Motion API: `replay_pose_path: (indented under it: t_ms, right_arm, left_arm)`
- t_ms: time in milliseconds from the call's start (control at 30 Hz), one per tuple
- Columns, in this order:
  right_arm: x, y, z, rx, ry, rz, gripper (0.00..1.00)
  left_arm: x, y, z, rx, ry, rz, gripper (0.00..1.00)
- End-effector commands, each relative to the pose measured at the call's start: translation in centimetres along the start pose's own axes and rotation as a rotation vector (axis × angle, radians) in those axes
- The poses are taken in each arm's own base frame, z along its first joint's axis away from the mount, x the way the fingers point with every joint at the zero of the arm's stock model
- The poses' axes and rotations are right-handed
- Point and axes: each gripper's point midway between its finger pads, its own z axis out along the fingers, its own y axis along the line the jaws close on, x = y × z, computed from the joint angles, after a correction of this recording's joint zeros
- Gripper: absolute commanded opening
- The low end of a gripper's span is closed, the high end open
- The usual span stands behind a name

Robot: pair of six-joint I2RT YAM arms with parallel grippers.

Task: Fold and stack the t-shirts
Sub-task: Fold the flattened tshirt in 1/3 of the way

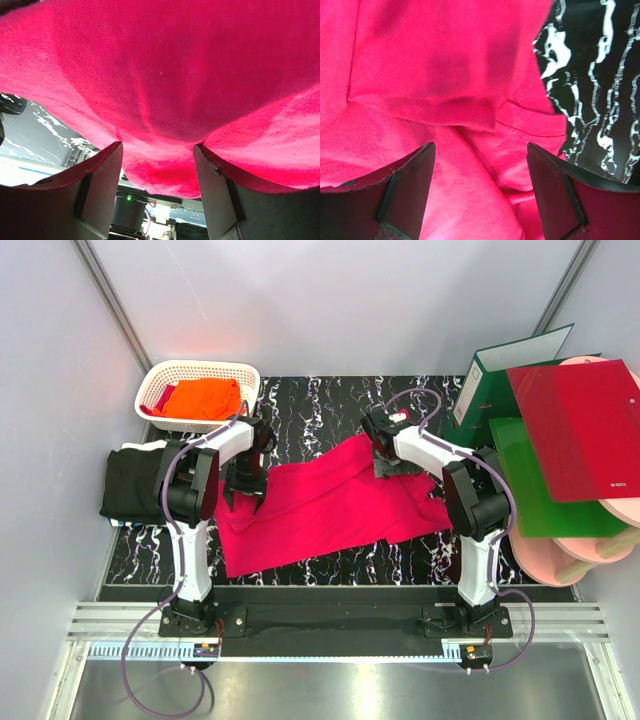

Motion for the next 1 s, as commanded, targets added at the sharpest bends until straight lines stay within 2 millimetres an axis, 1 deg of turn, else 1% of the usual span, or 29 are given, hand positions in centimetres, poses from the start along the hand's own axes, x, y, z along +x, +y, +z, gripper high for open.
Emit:
replay_pose_path:
  t_ms: [0, 67, 167, 200, 267, 300, 367, 400, 467, 633, 700, 733, 767, 833, 867, 933, 967]
  right_arm:
    - [-4.5, -1.8, -3.4, 0.002, -0.141, 0.086, 0.81]
    - [-4.6, -2.0, -3.3, 0.007, -0.142, 0.089, 0.80]
    - [-4.3, -2.2, -2.2, 0.025, -0.120, 0.084, 0.80]
    - [-3.9, -2.1, -1.4, 0.035, -0.101, 0.076, 0.80]
    - [-3.7, -1.9, -0.6, 0.042, -0.088, 0.074, 0.79]
    - [-3.4, -1.7, 0.2, 0.050, -0.073, 0.067, 0.78]
    - [-3.1, -1.4, 0.9, 0.058, -0.058, 0.054, 0.78]
    - [-2.8, -1.2, 1.6, 0.062, -0.043, 0.045, 0.78]
    - [-2.4, -0.7, 2.2, 0.055, -0.027, 0.034, 0.78]
    - [-2.9, -0.1, 2.2, 0.033, -0.030, 0.040, 0.78]
    - [-2.7, 0.4, 2.8, 0.022, -0.017, 0.037, 0.75]
    - [-2.5, 0.6, 2.9, 0.015, -0.010, 0.031, 0.65]
    - [-2.2, 1.0, 3.3, 0.005, 0.005, 0.025, 0.60]
    - [-2.1, 1.5, 3.6, -0.013, 0.016, 0.023, 0.47]
    - [-1.9, 1.9, 3.8, -0.031, 0.028, 0.020, 0.40]
    - [-1.8, 2.4, 4.0, -0.050, 0.039, 0.020, 0.34]
    - [-1.7, 2.7, 4.0, -0.066, 0.046, 0.017, 0.26]
  left_arm:
    - [-0.6, 0.0, 1.2, -0.018, -0.003, 0.000, 0.63]
    - [-0.6, -0.1, 1.2, -0.018, -0.003, -0.001, 0.63]
    - [-0.7, -0.1, 1.3, -0.017, -0.001, 0.002, 0.63]
    - [-0.7, -0.1, 1.4, -0.019, 0.000, 0.002, 0.63]
    - [-0.8, -0.1, 1.3, -0.020, -0.002, 0.005, 0.63]
    - [-0.8, 0.0, 1.3, -0.022, -0.003, 0.005, 0.63]
    - [-0.7, 0.0, 1.4, -0.026, 0.001, 0.007, 0.63]
    - [-0.6, 0.1, 1.4, -0.028, 0.002, 0.008, 0.63]
    - [-0.6, 0.1, 1.5, -0.028, 0.002, 0.008, 0.63]
    - [-0.7, 0.0, 1.4, -0.029, -0.002, 0.007, 0.63]
    - [-0.7, 0.1, 1.5, -0.030, 0.004, 0.006, 0.63]
    - [-0.7, 0.1, 1.5, -0.030, 0.004, 0.007, 0.63]
    - [-0.8, 0.1, 1.4, -0.030, -0.001, 0.006, 0.63]
    - [-0.7, 0.2, 1.4, -0.035, 0.001, 0.008, 0.63]
    - [-0.7, 0.3, 1.4, -0.038, -0.001, 0.008, 0.63]
    - [-0.6, 0.3, 1.4, -0.040, 0.001, 0.008, 0.63]
    - [-0.7, 0.3, 1.4, -0.039, -0.002, 0.008, 0.63]
